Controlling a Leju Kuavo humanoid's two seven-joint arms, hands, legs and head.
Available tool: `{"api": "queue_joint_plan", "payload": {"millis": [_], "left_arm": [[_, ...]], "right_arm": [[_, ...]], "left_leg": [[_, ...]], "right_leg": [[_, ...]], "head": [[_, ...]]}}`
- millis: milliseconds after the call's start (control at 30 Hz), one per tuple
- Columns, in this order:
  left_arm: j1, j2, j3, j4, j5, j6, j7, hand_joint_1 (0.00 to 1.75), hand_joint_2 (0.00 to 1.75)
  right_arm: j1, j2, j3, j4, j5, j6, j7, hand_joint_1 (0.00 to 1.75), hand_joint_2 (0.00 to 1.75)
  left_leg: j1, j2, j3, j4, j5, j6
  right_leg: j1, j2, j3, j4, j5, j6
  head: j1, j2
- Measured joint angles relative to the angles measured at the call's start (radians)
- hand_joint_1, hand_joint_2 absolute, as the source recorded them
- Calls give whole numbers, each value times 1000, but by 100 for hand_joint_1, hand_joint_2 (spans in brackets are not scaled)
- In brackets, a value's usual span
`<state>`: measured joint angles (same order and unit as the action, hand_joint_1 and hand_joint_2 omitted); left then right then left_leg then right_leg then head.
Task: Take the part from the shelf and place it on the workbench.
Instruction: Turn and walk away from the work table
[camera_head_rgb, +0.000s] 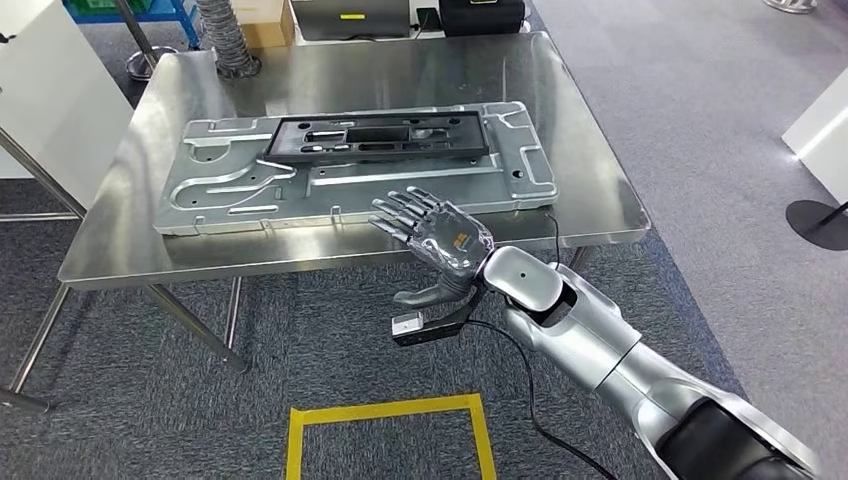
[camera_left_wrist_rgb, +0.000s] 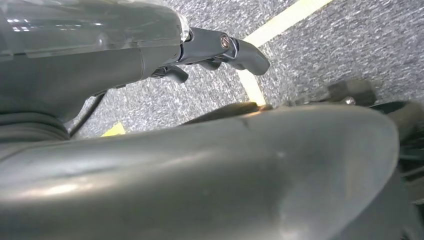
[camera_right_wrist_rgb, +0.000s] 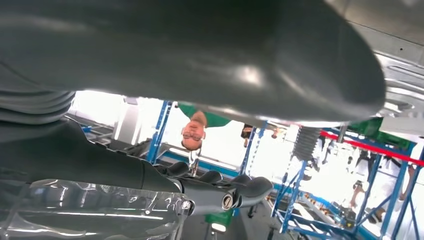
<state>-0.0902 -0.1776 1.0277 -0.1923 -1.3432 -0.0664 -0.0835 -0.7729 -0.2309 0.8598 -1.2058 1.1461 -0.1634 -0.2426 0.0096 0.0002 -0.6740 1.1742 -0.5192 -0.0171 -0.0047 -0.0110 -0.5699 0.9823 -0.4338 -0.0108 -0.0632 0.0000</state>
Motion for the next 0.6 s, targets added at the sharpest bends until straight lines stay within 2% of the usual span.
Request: {"api": "queue_joint_plan", "payload": {"millis": [33,67,100,133,200,233,267,367,400,433,467,533,567,600], "left_arm": [[0,0,0,0,0,0,0,0,0],[0,0,0,0,0,0,0,0,0],[0,0,0,0,0,0,0,0,0],[0,0,0,0,0,0,0,0,0],[-2,1,0,0,0,0,0,0,0],[-3,1,0,0,0,0,-1,0,0],[-5,1,0,0,0,-1,-1,0,0],[-6,1,0,0,0,-1,-2,0,0],[-6,1,0,0,0,-1,-2,0,0],[-7,1,0,0,0,-1,-2,0,0],[-8,1,0,0,0,-1,-2,0,0],[-10,1,0,0,0,-1,-2,0,0],[-10,1,0,0,0,-1,-2,0,0],[-10,1,0,0,0,-1,-2,0,0]], "right_arm": [[2,1,1,0,1,0,0,0,0],[4,1,2,0,2,1,0,0,0],[6,2,3,0,3,1,0,0,0],[6,2,3,0,3,1,0,0,0],[5,3,3,0,3,1,0,0,0],[4,4,2,0,3,1,0,0,0],[4,4,2,0,3,1,0,0,0],[2,4,1,0,2,1,0,0,0],[2,4,0,0,2,1,0,0,0],[2,3,0,1,2,1,0,0,0],[1,3,-1,1,2,1,0,0,0],[1,3,-1,1,1,1,0,0,0],[2,3,-1,1,1,1,0,0,0],[3,4,-1,2,1,1,0,0,0]], "left_leg": [[1,0,-25,67,-33,-3],[2,0,-40,112,-51,-6],[2,0,-37,121,-50,-8],[3,0,-14,90,-31,-8],[4,0,65,-45,18,-5],[3,0,93,-100,34,-1],[2,-1,108,-131,42,5],[-3,-3,101,-135,56,25],[-2,-2,96,-138,63,33],[0,-1,89,-142,72,41],[1,0,81,-145,81,47],[0,2,60,-145,96,53],[0,2,49,-145,104,53],[-1,2,38,-144,112,53]], "right_leg": [[1,0,-7,3,3,-1],[1,0,-14,7,5,0],[1,0,-20,12,7,1],[0,0,-27,18,7,2],[-1,0,-37,32,8,6],[0,0,-42,39,8,10],[1,0,-47,43,10,15],[2,1,-55,44,21,34],[1,2,-60,49,14,40],[-1,4,-70,69,-7,46],[-2,5,-86,110,-44,51],[-6,6,-127,234,-132,61],[-7,6,-139,289,-159,63],[-7,6,-137,316,-167,64]], "head": [[0,0],[0,0],[0,0],[0,0],[0,0],[0,0],[0,0],[0,0],[0,0],[0,0],[0,0],[0,0],[0,0],[0,0]]}}
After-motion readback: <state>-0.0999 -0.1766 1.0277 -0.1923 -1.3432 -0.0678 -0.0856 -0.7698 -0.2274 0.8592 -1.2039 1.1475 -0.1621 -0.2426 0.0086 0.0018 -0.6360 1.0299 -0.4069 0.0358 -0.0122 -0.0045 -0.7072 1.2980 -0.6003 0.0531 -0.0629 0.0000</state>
